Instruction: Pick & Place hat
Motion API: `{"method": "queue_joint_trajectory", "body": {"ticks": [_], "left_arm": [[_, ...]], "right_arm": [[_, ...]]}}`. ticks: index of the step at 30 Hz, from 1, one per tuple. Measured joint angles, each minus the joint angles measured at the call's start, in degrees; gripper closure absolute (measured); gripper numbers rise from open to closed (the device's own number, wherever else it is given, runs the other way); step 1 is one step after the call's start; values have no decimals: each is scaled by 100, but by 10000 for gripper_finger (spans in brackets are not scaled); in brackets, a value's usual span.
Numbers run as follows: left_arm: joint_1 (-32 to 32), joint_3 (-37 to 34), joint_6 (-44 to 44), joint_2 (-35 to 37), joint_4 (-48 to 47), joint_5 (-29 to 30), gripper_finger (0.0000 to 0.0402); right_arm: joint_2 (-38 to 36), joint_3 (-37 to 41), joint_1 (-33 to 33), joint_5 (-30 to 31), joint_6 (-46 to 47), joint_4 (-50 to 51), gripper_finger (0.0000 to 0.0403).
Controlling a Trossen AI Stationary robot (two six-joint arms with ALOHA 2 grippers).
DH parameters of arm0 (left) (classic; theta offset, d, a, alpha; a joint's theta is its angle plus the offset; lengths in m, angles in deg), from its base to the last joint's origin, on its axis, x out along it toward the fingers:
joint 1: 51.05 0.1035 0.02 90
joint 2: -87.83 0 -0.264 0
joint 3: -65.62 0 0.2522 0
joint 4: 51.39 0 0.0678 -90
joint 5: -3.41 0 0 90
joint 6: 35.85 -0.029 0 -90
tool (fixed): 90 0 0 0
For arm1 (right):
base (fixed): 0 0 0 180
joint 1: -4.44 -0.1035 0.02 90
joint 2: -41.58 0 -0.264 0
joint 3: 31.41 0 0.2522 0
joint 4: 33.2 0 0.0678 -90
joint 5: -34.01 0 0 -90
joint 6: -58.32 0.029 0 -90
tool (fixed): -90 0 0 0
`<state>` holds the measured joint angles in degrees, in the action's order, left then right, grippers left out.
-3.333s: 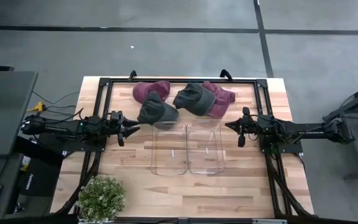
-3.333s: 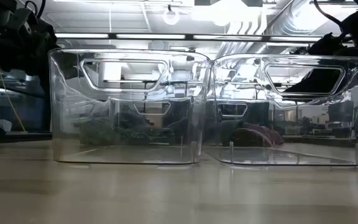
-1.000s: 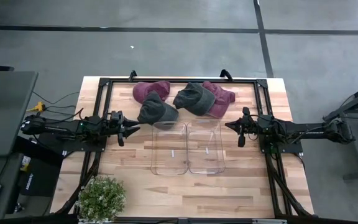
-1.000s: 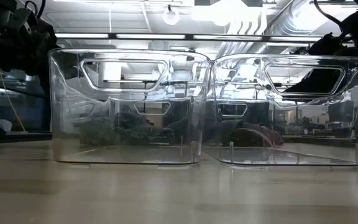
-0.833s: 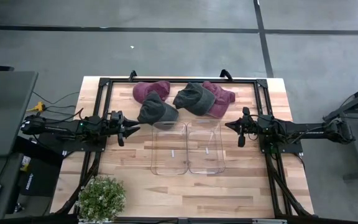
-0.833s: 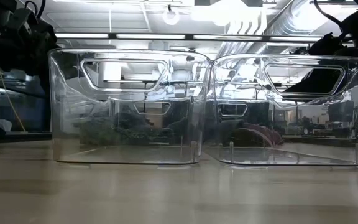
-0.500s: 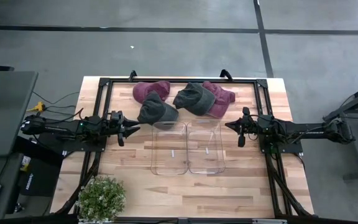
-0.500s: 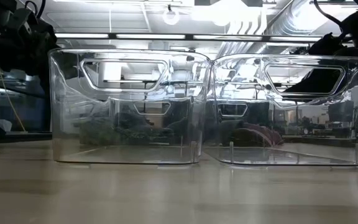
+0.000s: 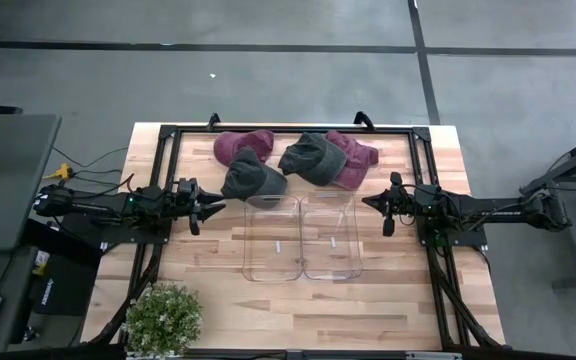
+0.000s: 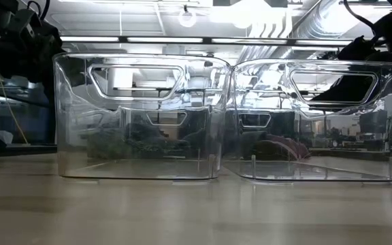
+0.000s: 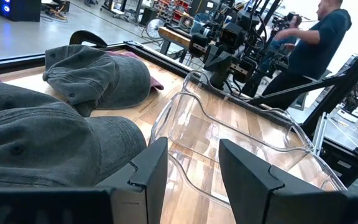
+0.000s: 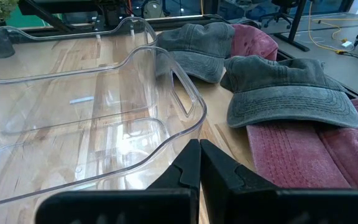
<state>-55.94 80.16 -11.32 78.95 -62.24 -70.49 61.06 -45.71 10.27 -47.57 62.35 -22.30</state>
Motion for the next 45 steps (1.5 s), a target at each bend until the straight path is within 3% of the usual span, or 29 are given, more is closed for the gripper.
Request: {"method": "queue_joint_trajectory", "body": {"ticks": [33, 39, 45], "left_arm": [[1, 0, 0, 1, 2, 0, 264], [0, 0, 0, 0, 0, 0, 264], [1, 0, 0, 1, 2, 0, 264]], "right_arm": [[0, -29, 0, 306, -153, -211, 402], [7, -514, 1, 305, -180, -244, 402], [233, -1019, 1, 303, -899, -180, 402]]}}
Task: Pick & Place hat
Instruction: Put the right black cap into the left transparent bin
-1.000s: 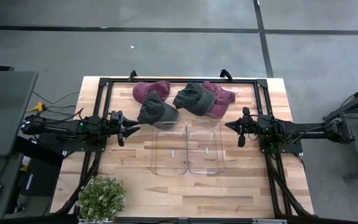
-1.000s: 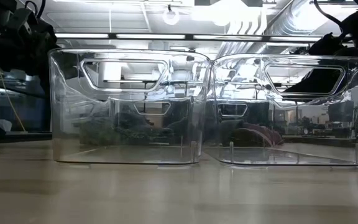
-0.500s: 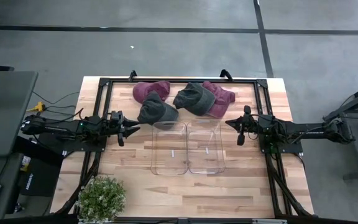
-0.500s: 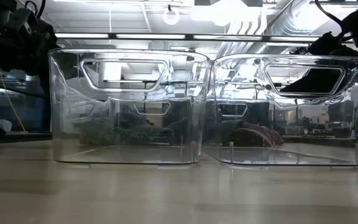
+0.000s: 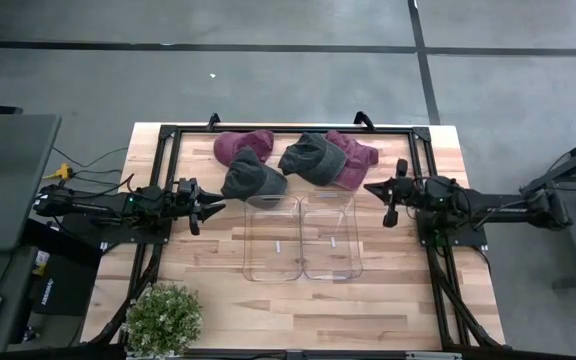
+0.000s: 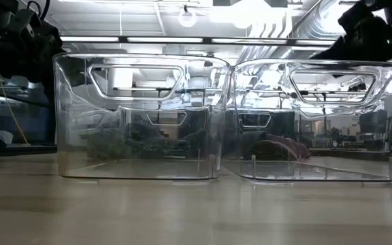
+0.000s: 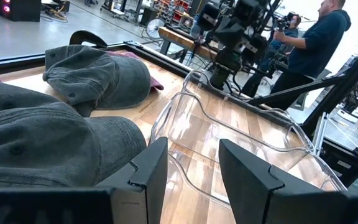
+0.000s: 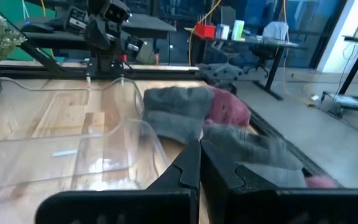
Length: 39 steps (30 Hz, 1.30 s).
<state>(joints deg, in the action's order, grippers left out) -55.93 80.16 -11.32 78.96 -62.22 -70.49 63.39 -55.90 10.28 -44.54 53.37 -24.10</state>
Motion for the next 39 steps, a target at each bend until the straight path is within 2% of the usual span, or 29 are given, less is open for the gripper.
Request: {"method": "queue_joint_trajectory", "body": {"ticks": [17, 29, 35, 37, 39], "left_arm": [[1, 0, 0, -2, 0, 0, 264], [1, 0, 0, 0, 0, 0, 264], [-1, 0, 0, -2, -2, 0, 264], [-1, 0, 0, 0, 0, 0, 264], [-1, 0, 0, 0, -2, 0, 264]], "right_arm": [[694, -857, -2, -3, 386, 6, 402], [745, -870, 0, -190, 2885, -69, 402], [746, -872, -2, -842, 3242, -78, 402], [784, -875, 28, -629, 3672, -2, 402], [784, -876, 107, -146, 4612, 391, 401]]}}
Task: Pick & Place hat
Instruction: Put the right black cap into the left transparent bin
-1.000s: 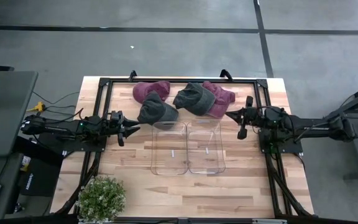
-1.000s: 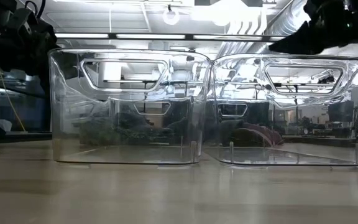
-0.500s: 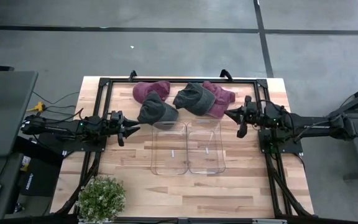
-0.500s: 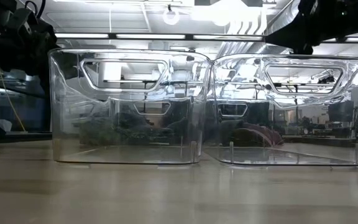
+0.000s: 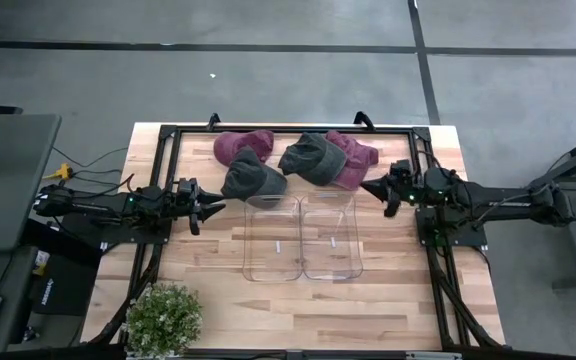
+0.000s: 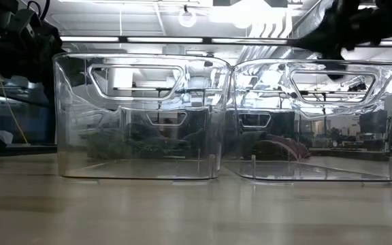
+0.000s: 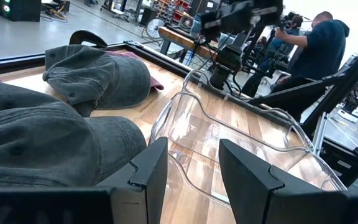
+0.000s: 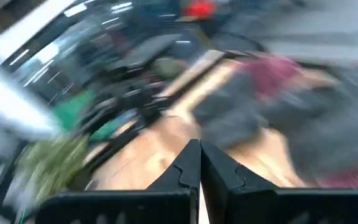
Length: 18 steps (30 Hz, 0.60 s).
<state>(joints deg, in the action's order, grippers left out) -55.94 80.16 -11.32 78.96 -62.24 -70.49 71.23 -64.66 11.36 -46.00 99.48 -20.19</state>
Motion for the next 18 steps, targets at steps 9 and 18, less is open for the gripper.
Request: {"method": "queue_joint_trajectory", "body": {"ticks": [9, 18], "left_arm": [[0, 0, 0, -2, 0, -7, 264], [2, 0, 0, 0, 0, -9, 264]], "right_arm": [[2, 2, 330, 435, 981, 574, 312], [42, 2, 446, 595, 1793, 733, 179]]}}
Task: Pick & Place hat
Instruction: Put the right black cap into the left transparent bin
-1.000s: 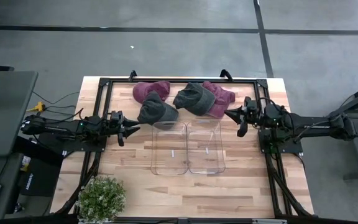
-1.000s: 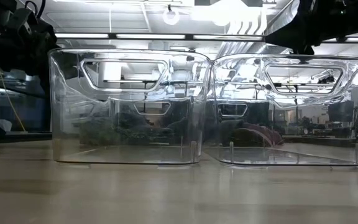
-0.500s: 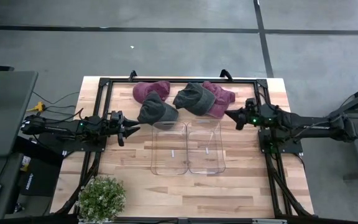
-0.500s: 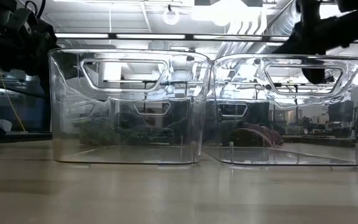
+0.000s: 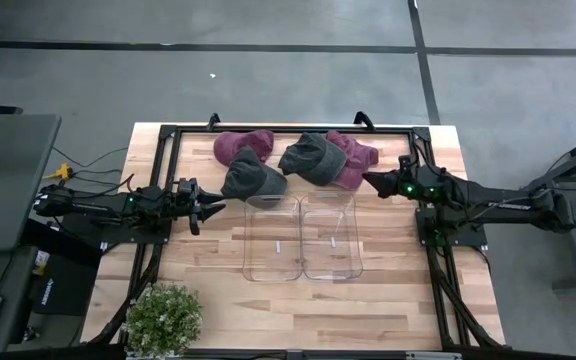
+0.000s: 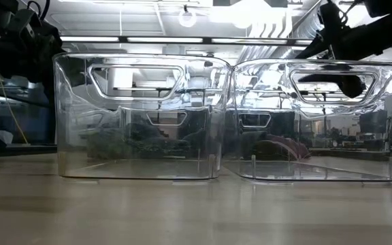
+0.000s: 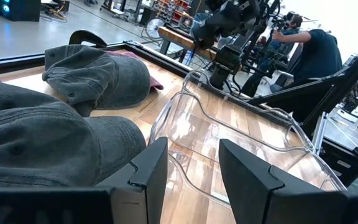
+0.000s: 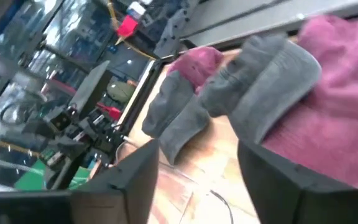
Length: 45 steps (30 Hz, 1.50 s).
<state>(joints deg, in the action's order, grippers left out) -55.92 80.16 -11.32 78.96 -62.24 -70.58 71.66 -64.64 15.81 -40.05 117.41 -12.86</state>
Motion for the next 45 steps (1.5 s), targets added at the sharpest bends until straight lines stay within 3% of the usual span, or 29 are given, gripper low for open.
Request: {"method": "queue_joint_trajectory", "body": {"ticks": [7, 19, 25, 45], "left_arm": [[-1, 0, 0, 1, 0, -2, 264], [0, 0, 0, 0, 0, -7, 264], [-1, 0, 0, 0, 0, -7, 264], [0, 0, 1, -1, 0, -7, 264]], "right_arm": [[378, -37, 173, -23, 956, 100, 133], [1875, -1295, 657, -113, 992, 1262, 130], [2835, -1656, 818, -611, 1032, 1247, 130], [4628, -1832, 1021, -498, 962, 43, 130]]}}
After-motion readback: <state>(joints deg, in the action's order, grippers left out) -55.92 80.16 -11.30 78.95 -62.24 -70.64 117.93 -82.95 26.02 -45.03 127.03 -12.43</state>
